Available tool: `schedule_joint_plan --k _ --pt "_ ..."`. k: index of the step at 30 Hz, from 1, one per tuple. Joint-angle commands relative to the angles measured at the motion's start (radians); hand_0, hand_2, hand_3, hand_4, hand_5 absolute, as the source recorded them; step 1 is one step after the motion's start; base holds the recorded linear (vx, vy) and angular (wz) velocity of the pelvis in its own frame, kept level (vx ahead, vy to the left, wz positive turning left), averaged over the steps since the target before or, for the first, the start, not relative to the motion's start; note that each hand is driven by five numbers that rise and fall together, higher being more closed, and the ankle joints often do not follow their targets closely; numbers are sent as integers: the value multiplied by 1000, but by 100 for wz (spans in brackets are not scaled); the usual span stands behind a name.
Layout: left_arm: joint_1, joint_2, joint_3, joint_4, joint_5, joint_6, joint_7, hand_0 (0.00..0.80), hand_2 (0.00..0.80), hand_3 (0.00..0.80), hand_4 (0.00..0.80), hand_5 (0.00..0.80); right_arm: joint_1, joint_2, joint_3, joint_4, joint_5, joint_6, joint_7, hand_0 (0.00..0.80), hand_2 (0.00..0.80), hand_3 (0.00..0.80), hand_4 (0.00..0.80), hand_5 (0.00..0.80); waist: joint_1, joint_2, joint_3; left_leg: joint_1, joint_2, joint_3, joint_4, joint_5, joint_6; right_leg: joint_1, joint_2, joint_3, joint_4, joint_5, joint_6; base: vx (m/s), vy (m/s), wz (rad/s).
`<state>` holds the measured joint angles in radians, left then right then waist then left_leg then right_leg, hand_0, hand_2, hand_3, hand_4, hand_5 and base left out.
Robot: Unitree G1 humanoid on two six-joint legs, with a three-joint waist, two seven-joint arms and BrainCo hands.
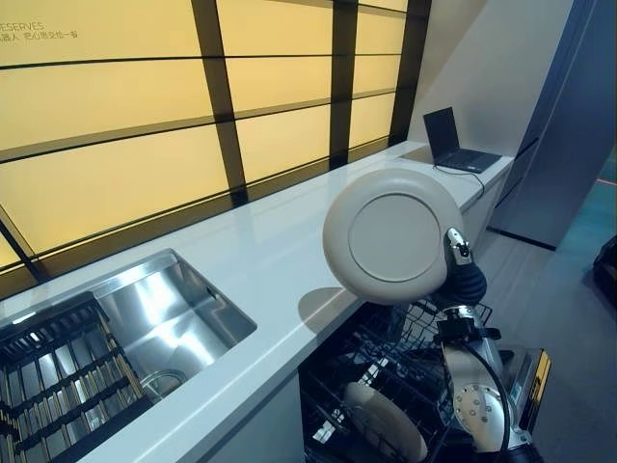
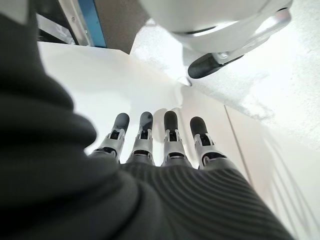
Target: Take plates into dishwasher
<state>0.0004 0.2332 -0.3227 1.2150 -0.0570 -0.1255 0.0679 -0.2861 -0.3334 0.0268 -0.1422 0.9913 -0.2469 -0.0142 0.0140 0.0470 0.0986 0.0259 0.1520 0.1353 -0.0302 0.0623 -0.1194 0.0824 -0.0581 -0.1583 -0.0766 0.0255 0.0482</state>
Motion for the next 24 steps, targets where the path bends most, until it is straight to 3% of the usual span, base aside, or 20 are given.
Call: schedule_joint_plan --k 1,8,14,15,19,20,24 --pt "-37 26 4 32 -1 -41 4 0 0 0 0 0 -24 -29 -102 -17 -139 -108 -19 800 800 800 800 800 -1 -67 -22 -134 1 -38 -40 82 24 37 -28 -26 59 -78 -10 0 0 0" --pt "-18 31 20 25 -3 -39 -1 0 0 0 0 0 39 -179 -180 33 -406 -232 -163 800 800 800 800 800 -21 -72 -25 -123 6 -31 -44 79 22 45 -30 -23 57 -80 -2 21 11 -3" --pt "-21 26 28 22 -1 -27 4 0 0 0 0 0 70 -241 -224 22 -619 -271 -304 800 800 800 800 800 -34 -76 -26 -119 8 -29 -50 80 22 46 -26 -12 48 -73 1 2 4 -1" --pt "-22 24 31 17 2 -22 5 0 0 0 0 0 79 -261 -231 18 -741 -258 -361 800 800 800 800 800 -36 -76 -26 -121 8 -28 -50 81 22 45 -24 -9 47 -72 2 0 0 0" --pt "-23 23 43 3 14 -8 3 0 0 0 0 0 108 -326 -250 21 -953 -192 -432 800 800 800 800 800 -38 -79 -26 -124 11 -28 -50 83 22 45 -21 -5 47 -72 3 0 0 0" --pt "-22 25 47 -3 18 -1 3 0 0 0 0 0 128 -368 -254 16 -1038 -136 -451 800 800 800 800 800 -39 -83 -26 -126 11 -27 -49 83 23 46 -20 -4 47 -72 4 0 0 0" --pt "-19 26 53 -12 30 11 4 0 0 0 0 0 165 -457 -248 25 -1154 -73 -439 800 800 800 800 800 -37 -92 -23 -129 14 -29 -44 83 23 45 -20 -4 50 -73 6 0 0 0"
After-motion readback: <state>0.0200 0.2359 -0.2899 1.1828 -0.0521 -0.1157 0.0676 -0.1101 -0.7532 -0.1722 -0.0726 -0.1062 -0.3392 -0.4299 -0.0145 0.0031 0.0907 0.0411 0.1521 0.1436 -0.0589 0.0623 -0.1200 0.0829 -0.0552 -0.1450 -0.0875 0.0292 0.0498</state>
